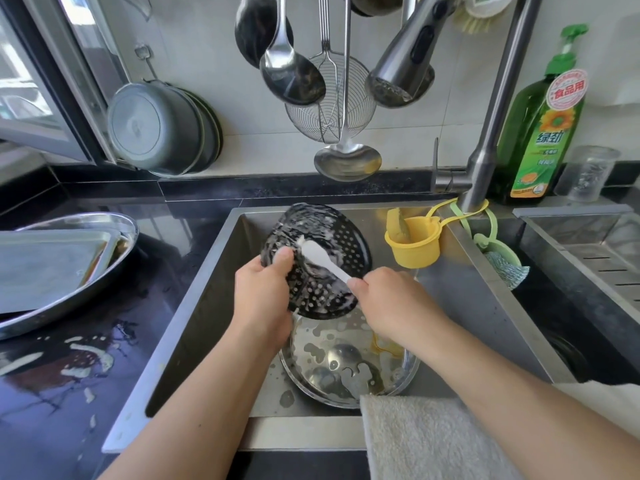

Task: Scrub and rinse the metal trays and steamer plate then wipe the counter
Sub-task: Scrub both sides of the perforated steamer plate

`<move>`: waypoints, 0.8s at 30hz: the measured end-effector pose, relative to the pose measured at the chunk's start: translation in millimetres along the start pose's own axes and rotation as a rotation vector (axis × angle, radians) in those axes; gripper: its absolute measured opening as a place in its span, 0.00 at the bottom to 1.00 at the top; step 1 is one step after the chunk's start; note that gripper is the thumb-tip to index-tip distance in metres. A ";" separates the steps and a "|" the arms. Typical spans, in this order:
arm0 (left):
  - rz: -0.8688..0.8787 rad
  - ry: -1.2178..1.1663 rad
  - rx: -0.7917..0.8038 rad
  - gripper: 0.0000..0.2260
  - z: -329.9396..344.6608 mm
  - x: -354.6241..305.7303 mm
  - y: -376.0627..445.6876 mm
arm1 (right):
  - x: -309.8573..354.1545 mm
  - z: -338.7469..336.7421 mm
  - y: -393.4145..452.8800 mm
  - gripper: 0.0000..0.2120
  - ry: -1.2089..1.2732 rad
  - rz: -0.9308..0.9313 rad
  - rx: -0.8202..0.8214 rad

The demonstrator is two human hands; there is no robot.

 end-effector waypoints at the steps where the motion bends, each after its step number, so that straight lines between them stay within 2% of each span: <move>1: -0.009 0.011 0.038 0.08 2.9 1.3 -2.0 | 2.0 -1.2 -0.4 0.23 0.041 -0.022 -0.014; 3: 0.024 0.025 0.066 0.08 3.7 -0.7 -1.0 | 1.5 -9.1 0.7 0.24 0.179 -0.025 -0.004; 6: 0.059 0.011 0.064 0.08 -3.9 -7.9 5.0 | -12.7 -22.8 -0.9 0.23 0.406 0.102 0.147; 8: 0.052 0.027 0.110 0.09 -6.2 -8.7 6.4 | -22.3 -27.7 -3.1 0.21 0.444 0.193 0.263; 10: 0.045 0.085 0.183 0.10 -3.7 -5.3 5.5 | -23.6 -27.8 -3.5 0.21 0.469 0.213 0.313; 13: 0.030 0.128 0.224 0.10 -0.1 -0.6 4.3 | -16.7 -24.3 -2.6 0.21 0.513 0.185 0.266; 19: 0.074 0.059 0.074 0.09 -9.6 -5.4 12.1 | -27.6 -29.4 -3.0 0.23 0.342 0.175 0.229; 24: 0.046 0.126 0.094 0.07 -6.2 -0.6 12.0 | -17.2 -36.1 -0.9 0.25 0.334 0.037 -0.030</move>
Point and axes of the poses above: each hand's wrist, its own y-axis towards the middle knuckle, its own z-axis out of the palm, x = y × z, the point moved 2 cm from there along y, towards the middle knuckle, and after that the axes turned 1 degree about z, right-handed, at the moved point
